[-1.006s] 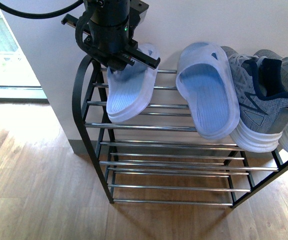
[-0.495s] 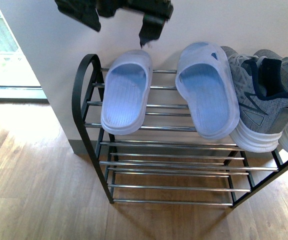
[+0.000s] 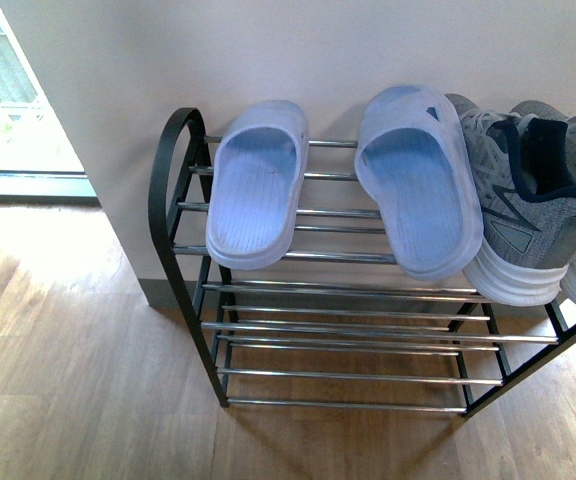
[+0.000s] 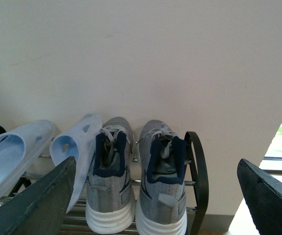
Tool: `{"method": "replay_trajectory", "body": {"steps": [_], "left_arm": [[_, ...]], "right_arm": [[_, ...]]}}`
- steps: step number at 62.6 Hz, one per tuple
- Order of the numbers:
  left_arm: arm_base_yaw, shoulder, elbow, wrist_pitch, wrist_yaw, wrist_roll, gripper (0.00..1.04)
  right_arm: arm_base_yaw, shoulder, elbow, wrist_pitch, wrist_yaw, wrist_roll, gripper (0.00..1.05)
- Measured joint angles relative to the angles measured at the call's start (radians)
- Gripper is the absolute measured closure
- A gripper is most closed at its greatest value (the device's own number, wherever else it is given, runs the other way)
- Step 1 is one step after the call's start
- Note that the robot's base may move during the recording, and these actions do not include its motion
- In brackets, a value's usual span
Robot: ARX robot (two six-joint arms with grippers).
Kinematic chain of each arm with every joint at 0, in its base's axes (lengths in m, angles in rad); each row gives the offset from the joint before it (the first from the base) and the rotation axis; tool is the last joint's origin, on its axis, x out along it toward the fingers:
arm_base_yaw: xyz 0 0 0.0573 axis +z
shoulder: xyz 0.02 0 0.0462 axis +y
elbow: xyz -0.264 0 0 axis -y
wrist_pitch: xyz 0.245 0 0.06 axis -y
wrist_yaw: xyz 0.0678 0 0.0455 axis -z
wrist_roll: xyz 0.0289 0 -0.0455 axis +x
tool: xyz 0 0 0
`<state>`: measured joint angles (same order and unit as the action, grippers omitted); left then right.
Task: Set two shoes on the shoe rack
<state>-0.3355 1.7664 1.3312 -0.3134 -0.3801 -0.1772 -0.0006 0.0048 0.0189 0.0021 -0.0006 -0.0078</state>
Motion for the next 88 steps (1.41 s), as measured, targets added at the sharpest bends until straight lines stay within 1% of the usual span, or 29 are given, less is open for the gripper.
{"method": "replay_trajectory", "body": {"steps": [1,2,3,4,8,10,11,13,14,16,17,19,22,24,34,50,66,70,72,76,81,88], "left_arm": [[0.003,-0.011,-0.047,0.105,0.018,0.019,0.14],[0.004,-0.018,-0.071,0.159,0.026,0.023,0.16],[0.007,-0.032,-0.126,0.275,0.049,0.05,0.2],[0.01,-0.039,-0.154,0.331,0.059,0.056,0.21],[0.024,-0.098,-0.388,0.769,0.101,0.118,0.36],[0.037,-0.133,-0.487,0.934,0.119,0.135,0.43],[0.046,-0.151,-0.529,0.999,0.124,0.142,0.46],[0.056,-0.172,-0.568,1.057,0.127,0.145,0.5],[0.066,-0.193,-0.603,1.104,0.13,0.149,0.54],[0.077,-0.214,-0.634,1.141,0.138,0.152,0.57],[0.089,-0.235,-0.662,1.17,0.142,0.155,0.61],[0.1,-0.255,-0.689,1.191,0.146,0.155,0.64],[0.123,-0.301,-0.75,1.221,0.154,0.158,0.73],[0.13,-0.317,-0.773,1.227,0.162,0.158,0.77],[0.157,-0.402,-0.917,1.247,0.217,0.163,1.04],[0.217,-0.57,-1.078,1.252,0.264,0.167,1.04],[0.256,-0.735,-1.187,1.191,0.304,0.167,1.04],[0.298,-0.777,-1.207,1.167,0.365,0.168,1.04],[0.311,-0.798,-1.216,1.155,0.373,0.169,1.04],[0.329,-0.835,-1.232,1.135,0.373,0.168,1.04],[0.331,-0.843,-1.266,1.179,0.375,0.169,1.04],[0.331,-0.902,-1.3,1.125,0.379,0.169,1.04]], "right_arm": [[0.0,0.0,0.0,0.0,0.0,0.0,0.09],[0.0,0.0,0.0,0.0,0.0,0.0,0.09],[0.0,0.0,0.0,0.0,0.0,0.0,0.09],[0.0,0.0,0.0,0.0,0.0,0.0,0.09],[0.0,0.0,0.0,0.0,0.002,0.0,0.09],[0.0,0.0,0.0,0.0,0.001,0.0,0.09],[0.0,0.0,0.0,0.0,0.001,0.0,0.09],[0.0,0.0,0.0,0.0,0.001,0.0,0.09],[0.0,0.0,0.0,0.0,0.001,0.0,0.09],[0.0,0.0,0.0,0.0,0.001,0.0,0.09],[0.0,0.0,0.0,0.0,0.001,0.0,0.09],[0.0,0.0,0.0,0.0,0.001,0.0,0.09],[0.0,0.0,0.0,0.0,0.001,0.0,0.09],[0.0,0.0,0.0,0.0,0.001,0.0,0.09],[0.0,0.0,0.0,0.0,0.001,0.0,0.09],[0.0,0.0,0.0,0.0,0.001,0.0,0.09],[0.0,0.0,0.0,0.0,0.001,0.0,0.09],[0.0,0.0,0.0,0.0,0.001,0.0,0.09],[0.0,0.0,0.0,0.0,0.001,0.0,0.09],[0.0,0.0,0.0,0.0,0.001,0.0,0.09],[0.0,0.0,0.0,0.0,0.001,0.0,0.09],[0.0,0.0,0.0,0.0,0.001,0.0,0.09]]}}
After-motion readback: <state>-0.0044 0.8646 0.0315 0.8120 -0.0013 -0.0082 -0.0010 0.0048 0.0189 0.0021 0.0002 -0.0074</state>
